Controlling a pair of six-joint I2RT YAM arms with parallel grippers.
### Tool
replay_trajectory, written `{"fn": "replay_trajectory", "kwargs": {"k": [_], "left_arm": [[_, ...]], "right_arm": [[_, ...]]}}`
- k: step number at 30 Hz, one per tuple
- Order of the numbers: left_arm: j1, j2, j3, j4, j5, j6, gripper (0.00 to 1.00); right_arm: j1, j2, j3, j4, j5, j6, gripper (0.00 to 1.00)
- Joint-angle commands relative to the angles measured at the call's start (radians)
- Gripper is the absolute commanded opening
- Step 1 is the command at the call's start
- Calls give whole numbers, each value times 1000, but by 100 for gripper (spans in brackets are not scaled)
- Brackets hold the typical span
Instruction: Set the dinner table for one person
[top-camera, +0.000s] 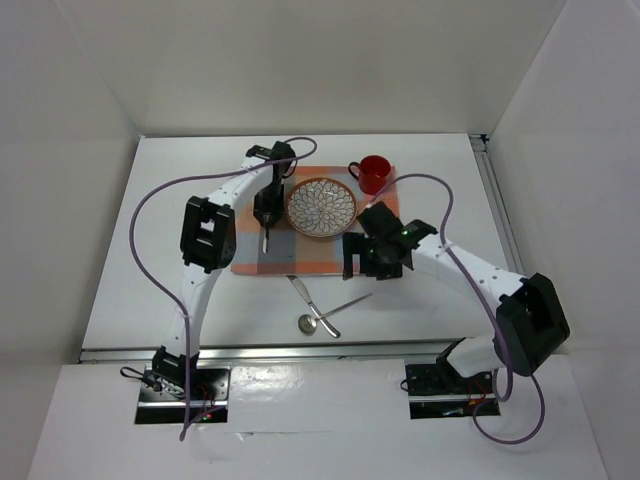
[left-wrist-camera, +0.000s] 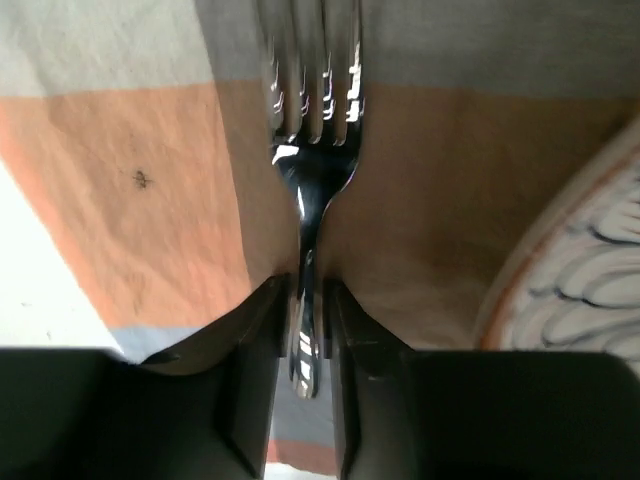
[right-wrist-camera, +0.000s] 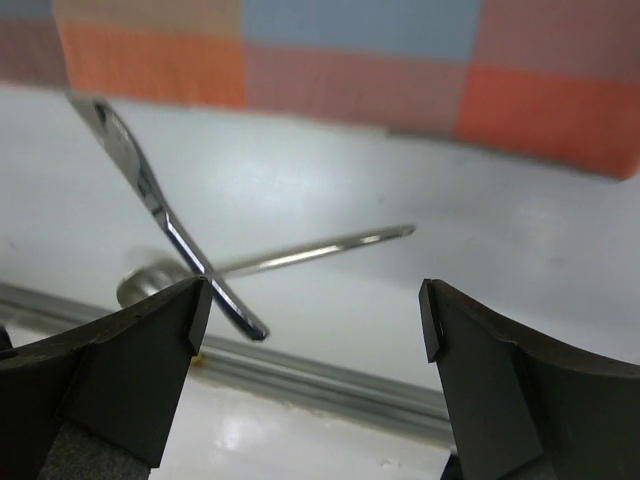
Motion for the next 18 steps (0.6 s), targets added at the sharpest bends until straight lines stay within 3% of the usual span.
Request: {"fn": "replay_trajectory", "kwargs": {"k": [1, 2, 4, 10, 14, 18], "left_arm": [[10, 10, 31, -15, 22, 19, 49], [10, -1, 3, -4, 34, 19, 56], [10, -50, -29, 19, 45, 19, 60], [10, -193, -31, -15, -18, 4, 64], [10, -302, -89, -35, -101, -45, 65], [10, -504, -280, 29, -100, -98, 65]], "right_arm": [[95, -34, -33, -16, -14, 94, 98], [121, -34, -45, -16, 1, 94, 96], [183, -22, -45, -16, 21, 122, 88], [282, 43, -15, 19, 6, 122, 82], [282, 106, -4, 33, -65, 113, 82], [282, 204, 28, 10, -111, 131, 77]]}}
